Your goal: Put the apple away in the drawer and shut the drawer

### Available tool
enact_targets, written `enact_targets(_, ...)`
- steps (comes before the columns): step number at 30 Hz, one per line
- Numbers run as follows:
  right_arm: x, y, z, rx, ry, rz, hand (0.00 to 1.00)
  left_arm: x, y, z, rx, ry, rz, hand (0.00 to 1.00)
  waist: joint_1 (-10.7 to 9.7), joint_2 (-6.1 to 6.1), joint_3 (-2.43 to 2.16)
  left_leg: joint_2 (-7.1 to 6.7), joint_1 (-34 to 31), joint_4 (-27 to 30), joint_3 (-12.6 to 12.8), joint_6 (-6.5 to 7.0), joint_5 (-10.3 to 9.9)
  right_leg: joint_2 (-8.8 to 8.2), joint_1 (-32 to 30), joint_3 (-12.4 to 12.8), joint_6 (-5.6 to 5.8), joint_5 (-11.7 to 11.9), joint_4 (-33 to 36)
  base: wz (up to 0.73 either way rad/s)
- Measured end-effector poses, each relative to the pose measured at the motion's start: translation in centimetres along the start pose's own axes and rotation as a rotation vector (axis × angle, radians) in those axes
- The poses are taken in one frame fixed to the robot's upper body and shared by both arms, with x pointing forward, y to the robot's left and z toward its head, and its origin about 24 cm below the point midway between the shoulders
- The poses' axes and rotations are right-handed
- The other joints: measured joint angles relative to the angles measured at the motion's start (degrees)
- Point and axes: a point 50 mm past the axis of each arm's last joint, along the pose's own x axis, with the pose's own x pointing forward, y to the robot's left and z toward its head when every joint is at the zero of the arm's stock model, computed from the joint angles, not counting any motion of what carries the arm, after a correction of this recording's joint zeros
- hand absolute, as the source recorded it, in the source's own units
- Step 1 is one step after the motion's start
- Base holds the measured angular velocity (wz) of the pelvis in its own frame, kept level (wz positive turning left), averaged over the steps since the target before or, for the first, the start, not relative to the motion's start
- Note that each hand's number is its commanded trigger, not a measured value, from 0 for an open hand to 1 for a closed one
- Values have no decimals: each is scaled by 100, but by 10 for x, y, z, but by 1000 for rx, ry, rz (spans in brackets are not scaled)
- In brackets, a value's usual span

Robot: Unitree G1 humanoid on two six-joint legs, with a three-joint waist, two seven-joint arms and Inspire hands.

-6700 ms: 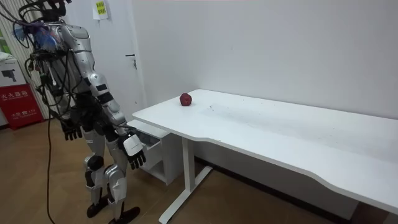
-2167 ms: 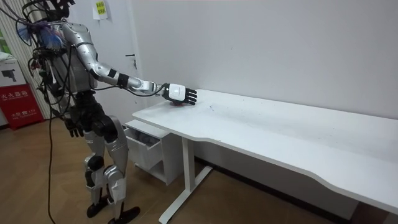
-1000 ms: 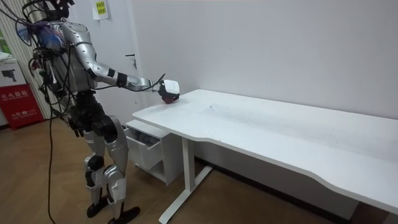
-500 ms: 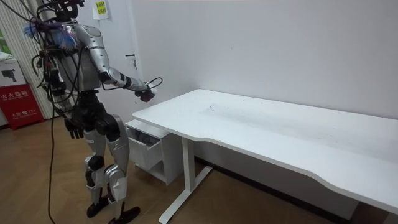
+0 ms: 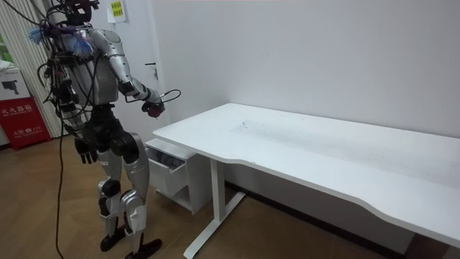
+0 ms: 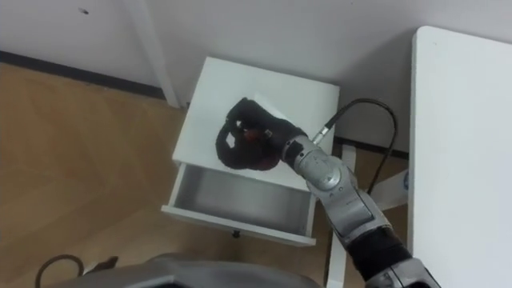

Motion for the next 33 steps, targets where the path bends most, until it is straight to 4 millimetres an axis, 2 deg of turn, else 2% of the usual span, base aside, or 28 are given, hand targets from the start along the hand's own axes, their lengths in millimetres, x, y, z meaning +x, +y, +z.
enact_targets(4, 0, 1, -3, 4, 13, 2, 100, 1, 1, 6, 0, -14, 5, 0, -29, 1, 0, -2, -101, 68, -47, 1, 0, -6, -61, -43, 0, 0, 5, 8)
enact_targets(5, 0, 1, -3, 4, 13, 2, 68, 1, 1, 7, 0, -16, 6, 0, -30, 3, 2, -2, -105, 71, -50, 1, 0, -5, -62, -44, 0, 0, 4, 3)
enact_targets(6, 0, 1, -3, 3, 13, 2, 0, 1, 1, 7, 0, -18, 8, 0, -30, 16, 4, -2, -107, 72, -52, 1, 0, -4, -61, -46, 0, 0, 4, 0)
enact_targets(13, -4, 8, -17, -2, 80, 33, 0, 2, 1, 15, -4, -37, 11, 0, -62, 65, 3, -2, -136, 86, -40, 1, 0, -2, -80, -37, 0, 0, 3, 0)
enact_targets(18, -7, 13, -21, 9, 94, 61, 0, 2, 0, 21, -8, -53, 9, 0, -67, 123, -24, -2, -143, 87, -32, 1, 0, -1, -93, -45, 0, 0, 5, 0)
enact_targets(21, -8, 15, -22, 13, 98, 70, 0, 2, 0, 21, -10, -56, 9, 0, -88, 151, -17, -1, -156, 86, -37, 1, 0, -1, -106, -53, 0, 0, 5, 0)
enact_targets(33, -9, 16, -24, 19, 104, 68, 0, 2, 0, 21, -11, -57, 10, 0, -93, 151, -19, -1, -192, 91, -44, 1, 1, -3, -131, -71, 0, 0, 5, 0)
